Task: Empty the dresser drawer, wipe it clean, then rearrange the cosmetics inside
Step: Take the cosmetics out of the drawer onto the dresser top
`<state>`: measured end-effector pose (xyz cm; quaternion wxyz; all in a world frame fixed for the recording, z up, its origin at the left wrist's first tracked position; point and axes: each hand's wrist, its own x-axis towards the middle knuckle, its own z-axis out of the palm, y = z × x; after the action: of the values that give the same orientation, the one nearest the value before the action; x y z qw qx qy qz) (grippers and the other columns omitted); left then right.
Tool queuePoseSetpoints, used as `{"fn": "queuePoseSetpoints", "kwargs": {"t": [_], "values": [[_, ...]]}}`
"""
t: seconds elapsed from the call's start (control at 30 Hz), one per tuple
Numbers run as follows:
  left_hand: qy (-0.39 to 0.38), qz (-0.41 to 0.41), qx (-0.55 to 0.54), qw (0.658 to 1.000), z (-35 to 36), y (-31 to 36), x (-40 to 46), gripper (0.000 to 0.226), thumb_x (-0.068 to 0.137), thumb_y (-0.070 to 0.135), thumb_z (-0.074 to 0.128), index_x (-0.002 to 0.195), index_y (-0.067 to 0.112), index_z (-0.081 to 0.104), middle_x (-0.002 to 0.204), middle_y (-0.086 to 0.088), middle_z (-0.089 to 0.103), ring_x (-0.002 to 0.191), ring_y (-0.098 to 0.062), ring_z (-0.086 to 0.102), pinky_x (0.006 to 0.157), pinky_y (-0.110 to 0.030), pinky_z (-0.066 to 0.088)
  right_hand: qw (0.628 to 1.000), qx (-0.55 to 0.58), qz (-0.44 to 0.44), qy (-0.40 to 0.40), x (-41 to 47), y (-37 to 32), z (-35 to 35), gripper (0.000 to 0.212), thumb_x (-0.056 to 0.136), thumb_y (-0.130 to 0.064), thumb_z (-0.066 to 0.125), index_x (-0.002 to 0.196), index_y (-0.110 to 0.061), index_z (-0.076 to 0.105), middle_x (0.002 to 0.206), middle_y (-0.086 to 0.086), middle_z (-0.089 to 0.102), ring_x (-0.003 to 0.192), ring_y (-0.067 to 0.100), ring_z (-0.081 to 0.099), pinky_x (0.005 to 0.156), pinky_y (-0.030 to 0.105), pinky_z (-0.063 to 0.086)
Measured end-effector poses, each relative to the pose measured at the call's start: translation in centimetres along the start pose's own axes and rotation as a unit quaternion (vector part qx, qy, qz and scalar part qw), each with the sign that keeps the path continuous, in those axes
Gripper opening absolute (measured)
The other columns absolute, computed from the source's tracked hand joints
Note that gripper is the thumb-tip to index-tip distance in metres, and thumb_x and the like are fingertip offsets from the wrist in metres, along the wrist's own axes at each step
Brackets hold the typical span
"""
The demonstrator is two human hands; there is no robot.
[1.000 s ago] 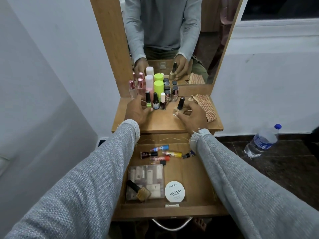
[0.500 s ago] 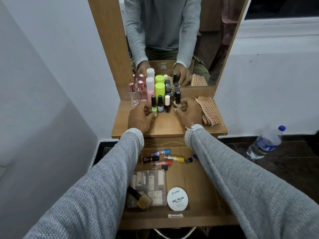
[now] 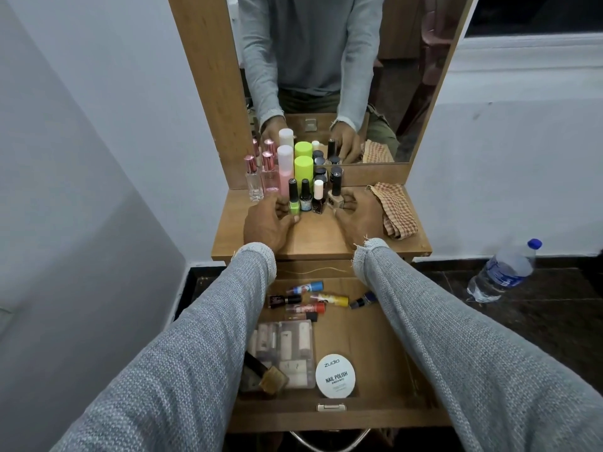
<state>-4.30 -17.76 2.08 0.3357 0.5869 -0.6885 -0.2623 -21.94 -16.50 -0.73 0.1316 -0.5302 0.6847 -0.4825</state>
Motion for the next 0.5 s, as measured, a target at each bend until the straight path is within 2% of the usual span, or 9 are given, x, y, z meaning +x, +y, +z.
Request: {"fn": "queuePoseSetpoints", "kwargs": {"t": [0.1,0.2,0.27,0.37,0.43,0.5], "values": [[-0.019,-0.002,-0.020,1.000,-0.4,0.2,-0.4,0.038,0.079,0.013,0.078,0.113,0.009,0.062,0.102,0.000,0.067,0.096,-0.017,0.064,0.093,-0.031,0.052,1.000,-0.005,-0.004,-0.012,-0.4,-0.2,-0.3,0.041,0.070,-0.002,0.071,0.109,-0.011,0.062,0.103,0.005,0.062,0.095,0.020,0.058,0.090,0.040,0.052],[-0.040,-0.006,-0.040,0.998,-0.7,0.3,-1.1,0.048,0.078,0.012,0.078,0.122,0.008,0.059,0.115,-0.004,0.067,0.106,-0.019,0.063,0.099,-0.032,0.049,1.000,-0.001,0.021,-0.023,-1.8,-0.5,-1.4,0.055,0.075,-0.009,0.072,0.126,-0.013,0.053,0.120,0.006,0.053,0.106,0.019,0.054,0.096,0.036,0.049],[-0.047,-0.002,-0.044,0.998,-0.9,0.3,-2.0,0.050,0.079,0.015,0.078,0.125,0.011,0.057,0.122,-0.004,0.065,0.110,-0.018,0.060,0.101,-0.032,0.047,1.000,-0.003,-0.001,-0.015,-3.8,-0.9,-2.5,0.052,0.077,-0.014,0.073,0.125,-0.016,0.051,0.119,0.005,0.050,0.103,0.018,0.054,0.090,0.034,0.052],[-0.021,0.006,-0.060,0.998,-1.1,-0.2,-4.5,0.045,0.082,0.017,0.075,0.123,0.015,0.056,0.123,-0.003,0.064,0.111,-0.017,0.060,0.098,-0.028,0.047,0.995,-0.002,-0.091,-0.033,-7.7,-1.6,-4.7,0.033,0.079,-0.014,0.074,0.107,-0.012,0.057,0.101,0.001,0.052,0.086,0.013,0.053,0.072,0.020,0.052],[0.000,0.005,-0.070,0.998,-1.0,-0.8,-6.5,0.047,0.085,0.019,0.073,0.127,0.015,0.053,0.126,-0.002,0.062,0.110,-0.015,0.061,0.096,-0.032,0.050,0.984,-0.014,-0.141,-0.108,-10.2,-1.7,-6.0,0.022,0.078,-0.018,0.076,0.092,-0.011,0.060,0.088,-0.002,0.053,0.074,0.010,0.050,0.065,0.014,0.043],[0.017,0.030,-0.059,0.998,-1.0,-1.3,-8.5,0.048,0.087,0.025,0.070,0.130,0.022,0.050,0.129,0.003,0.059,0.109,-0.013,0.061,0.095,-0.039,0.052,0.959,-0.038,-0.143,-0.243,-12.2,-1.3,-6.6,0.025,0.074,-0.025,0.079,0.087,-0.014,0.061,0.084,-0.006,0.055,0.070,0.009,0.050,0.062,0.015,0.040]]}}
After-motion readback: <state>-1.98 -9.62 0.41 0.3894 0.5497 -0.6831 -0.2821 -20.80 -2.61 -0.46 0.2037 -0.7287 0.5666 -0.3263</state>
